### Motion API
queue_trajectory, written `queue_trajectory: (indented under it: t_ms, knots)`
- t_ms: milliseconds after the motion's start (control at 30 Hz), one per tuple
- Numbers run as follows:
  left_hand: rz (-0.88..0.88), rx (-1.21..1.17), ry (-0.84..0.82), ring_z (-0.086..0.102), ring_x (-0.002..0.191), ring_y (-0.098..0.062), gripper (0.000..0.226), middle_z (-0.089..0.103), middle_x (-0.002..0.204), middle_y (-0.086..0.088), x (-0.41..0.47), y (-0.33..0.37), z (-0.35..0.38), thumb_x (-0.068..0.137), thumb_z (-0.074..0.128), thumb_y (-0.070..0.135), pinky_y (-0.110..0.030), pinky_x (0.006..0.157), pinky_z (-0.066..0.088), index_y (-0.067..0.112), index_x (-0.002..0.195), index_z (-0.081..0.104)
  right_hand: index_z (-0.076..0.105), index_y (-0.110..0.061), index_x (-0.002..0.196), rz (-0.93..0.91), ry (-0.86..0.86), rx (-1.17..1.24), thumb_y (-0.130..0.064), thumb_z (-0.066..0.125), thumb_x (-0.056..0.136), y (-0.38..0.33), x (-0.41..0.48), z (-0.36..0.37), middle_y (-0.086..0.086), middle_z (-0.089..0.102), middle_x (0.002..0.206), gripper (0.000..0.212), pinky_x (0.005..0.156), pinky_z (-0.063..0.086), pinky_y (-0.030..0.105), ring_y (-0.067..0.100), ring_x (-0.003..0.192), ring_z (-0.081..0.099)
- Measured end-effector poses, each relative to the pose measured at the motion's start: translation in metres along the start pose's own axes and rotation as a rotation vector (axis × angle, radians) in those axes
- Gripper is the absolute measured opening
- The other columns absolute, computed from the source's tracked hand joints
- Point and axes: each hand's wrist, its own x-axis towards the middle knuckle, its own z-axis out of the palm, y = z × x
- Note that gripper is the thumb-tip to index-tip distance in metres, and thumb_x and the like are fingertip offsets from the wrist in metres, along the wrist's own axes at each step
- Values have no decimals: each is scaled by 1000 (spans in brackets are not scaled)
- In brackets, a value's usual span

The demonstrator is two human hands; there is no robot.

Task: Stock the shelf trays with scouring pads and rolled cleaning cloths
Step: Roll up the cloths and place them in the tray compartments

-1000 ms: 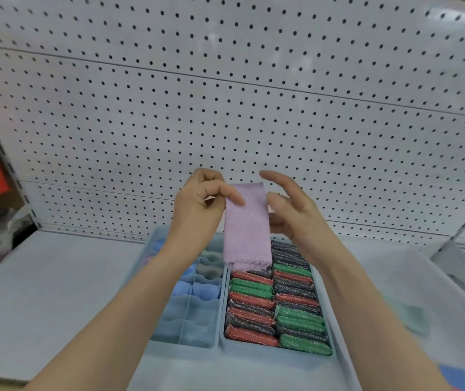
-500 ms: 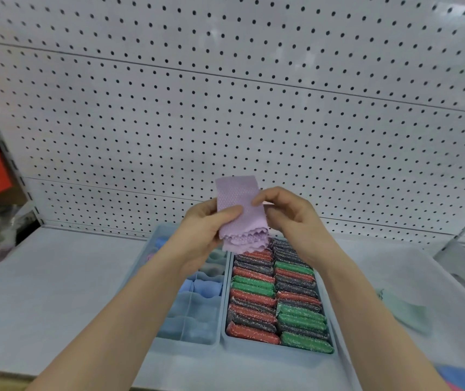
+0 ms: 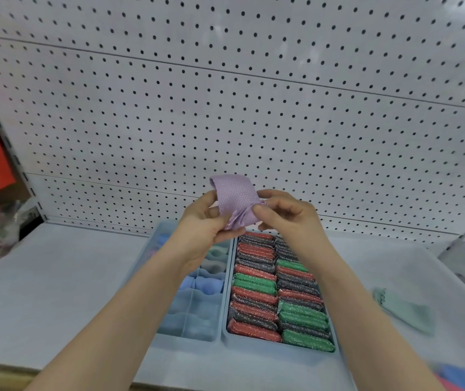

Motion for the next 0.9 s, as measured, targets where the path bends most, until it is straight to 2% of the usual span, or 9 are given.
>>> queue_trajectory:
  t_ms: [67,167,233,333,467,600,700,767,900]
  knots:
    - [-4,25,-24,72,92,-25,40,72,107,-17,-2,-2,1,89,56,-11,-28,74,60,5,125,56,68,4,89,57,30,73,-10,73,84,2,1,3,4,72,93,16,69,54,30,14,65,61]
    - [-23,53,-41,70,96,-28,32,68,114,-22,-3,-4,0,92,48,-10,-32,78,60,2,119,59,59,-7,87,104,36,158,-6,73,83,5,1,6,5,64,75,15,58,49,23,17,65,54]
    - [-47,12,-40,67,104,-32,31,65,118,-24,-3,-5,-2,93,51,5,-35,81,60,-4,121,58,55,-11,88,107,46,170,-2,72,83,8,1,7,7,60,77,21,53,47,21,19,66,52]
    - [0,128,-25,66,108,-28,55,68,117,-17,-4,-13,-4,79,72,33,-39,88,57,3,123,58,52,-12,94,97,52,123,-1,73,82,12,-1,11,10,57,81,26,51,44,21,19,66,50]
    - [134,295,31,68,102,-25,40,72,109,-8,-6,-25,-8,81,71,15,-38,88,56,11,119,61,53,-14,115,180,28,147,-5,73,84,18,-5,15,12,61,89,38,58,47,25,22,75,57]
    - [122,270,-53,69,102,-24,33,72,110,-7,-15,-31,-21,89,66,8,-42,86,57,11,122,61,55,-13,131,355,-186,311,-19,72,83,25,-11,10,13,67,106,51,72,55,27,19,89,64]
    - [120,241,-73,70,93,-25,33,67,116,-8,-24,-34,-31,92,62,5,-41,74,60,13,123,58,63,-15,121,350,-229,392,-7,71,83,33,-17,14,11,66,105,40,67,56,25,19,83,64]
    - [125,245,-64,70,86,-20,29,65,113,-5,-29,-38,-38,94,57,-1,-31,64,57,14,118,58,71,-20,101,320,-195,382,2,64,84,37,-23,23,7,66,95,28,60,53,23,16,75,62]
    - [33,172,2,68,81,-15,22,66,99,-5,-38,-45,-51,96,43,-6,-23,63,56,6,93,61,70,-20,64,261,-191,311,19,50,84,46,-33,42,-5,61,75,49,56,46,19,9,66,55]
